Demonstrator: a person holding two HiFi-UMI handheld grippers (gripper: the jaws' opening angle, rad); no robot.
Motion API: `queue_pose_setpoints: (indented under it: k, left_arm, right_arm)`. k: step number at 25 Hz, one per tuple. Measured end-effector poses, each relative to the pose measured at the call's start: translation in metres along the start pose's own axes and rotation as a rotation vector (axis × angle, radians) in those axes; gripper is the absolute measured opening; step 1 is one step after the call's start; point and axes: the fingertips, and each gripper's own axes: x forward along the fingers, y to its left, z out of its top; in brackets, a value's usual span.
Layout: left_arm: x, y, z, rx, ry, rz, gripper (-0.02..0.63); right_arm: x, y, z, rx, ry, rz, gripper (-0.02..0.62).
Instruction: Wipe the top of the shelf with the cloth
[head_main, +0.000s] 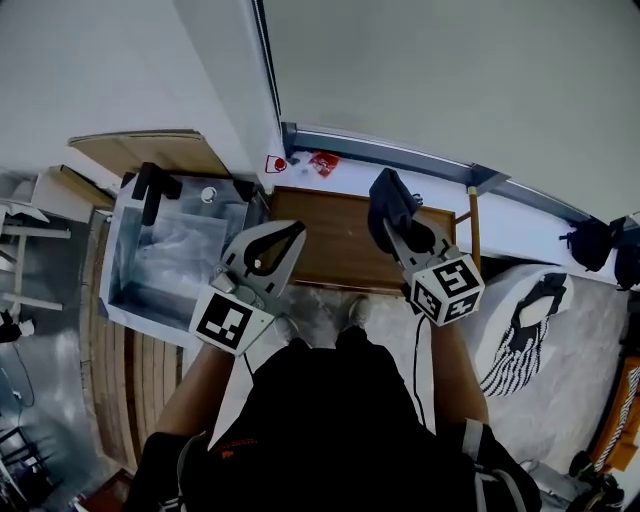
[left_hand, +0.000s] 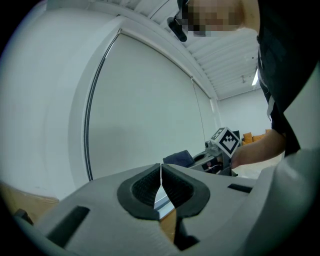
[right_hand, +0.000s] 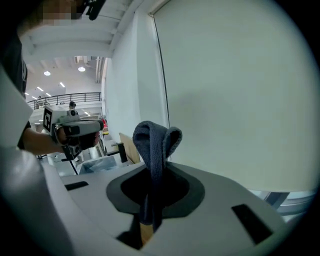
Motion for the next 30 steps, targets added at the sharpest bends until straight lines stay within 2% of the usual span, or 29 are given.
queue_pose_setpoints:
  k: [7,13,30]
  left_arm:
    - [-0.002,0.010,0.015,0.012,-0.033,0.009,0.025]
    - [0.004,0.016,0.018,0.017,-0.039,0.009,0.025]
    - [0.023,0.034,0.008,-0.004,-0.021,0.029,0.025]
  right_arm:
    - [-0.003,0.030,0.045,-0.024,-0.098,0.052,0.048]
    - [-0.005,0.039,0.071,-0.030,-0.156,0.075,0.048]
    - [0.020,0.024,0.070,-0.011,-0.131,0.108,0.048]
